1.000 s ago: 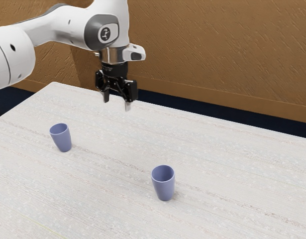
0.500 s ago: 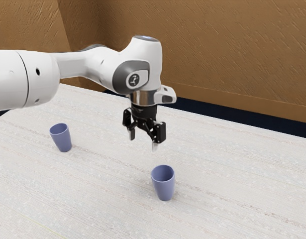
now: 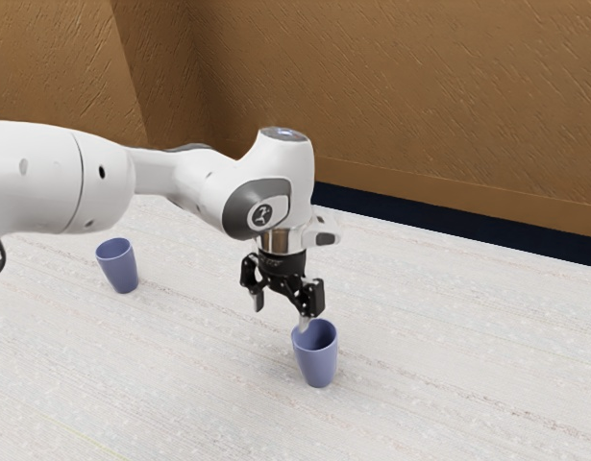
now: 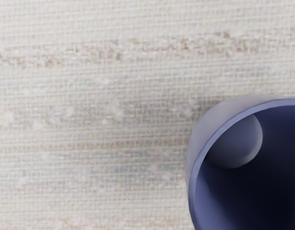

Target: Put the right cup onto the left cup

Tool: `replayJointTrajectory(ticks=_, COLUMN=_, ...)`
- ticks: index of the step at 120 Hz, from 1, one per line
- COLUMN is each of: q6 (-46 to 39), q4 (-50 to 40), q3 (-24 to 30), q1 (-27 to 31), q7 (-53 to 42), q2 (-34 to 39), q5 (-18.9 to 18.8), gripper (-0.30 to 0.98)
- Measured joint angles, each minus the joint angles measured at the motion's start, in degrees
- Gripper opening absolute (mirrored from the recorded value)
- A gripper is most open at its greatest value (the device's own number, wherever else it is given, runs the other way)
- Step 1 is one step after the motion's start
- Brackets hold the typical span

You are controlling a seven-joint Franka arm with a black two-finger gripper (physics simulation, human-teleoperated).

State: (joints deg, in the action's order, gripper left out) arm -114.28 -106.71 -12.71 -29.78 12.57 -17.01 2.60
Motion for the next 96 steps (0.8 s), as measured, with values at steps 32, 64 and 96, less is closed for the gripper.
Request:
replayJointTrajectory(ticks=32, q6=-5.7, q4=-0.4, q3=0.0, q1=0.0, q7=1.6, q2=-2.3, q5=0.1, gripper=0.69)
replayJointTrajectory(ticks=64, q6=-8.5, q4=-0.4, q3=0.1, q1=-0.1, q7=2.7, q2=-4.7, q5=0.5, gripper=0.62)
replayJointTrajectory(ticks=96, q6=-9.6, q4=0.0, q3=0.8, q1=-0.5, q7=4.5, q2=-4.8, q5=0.2, gripper=0.1)
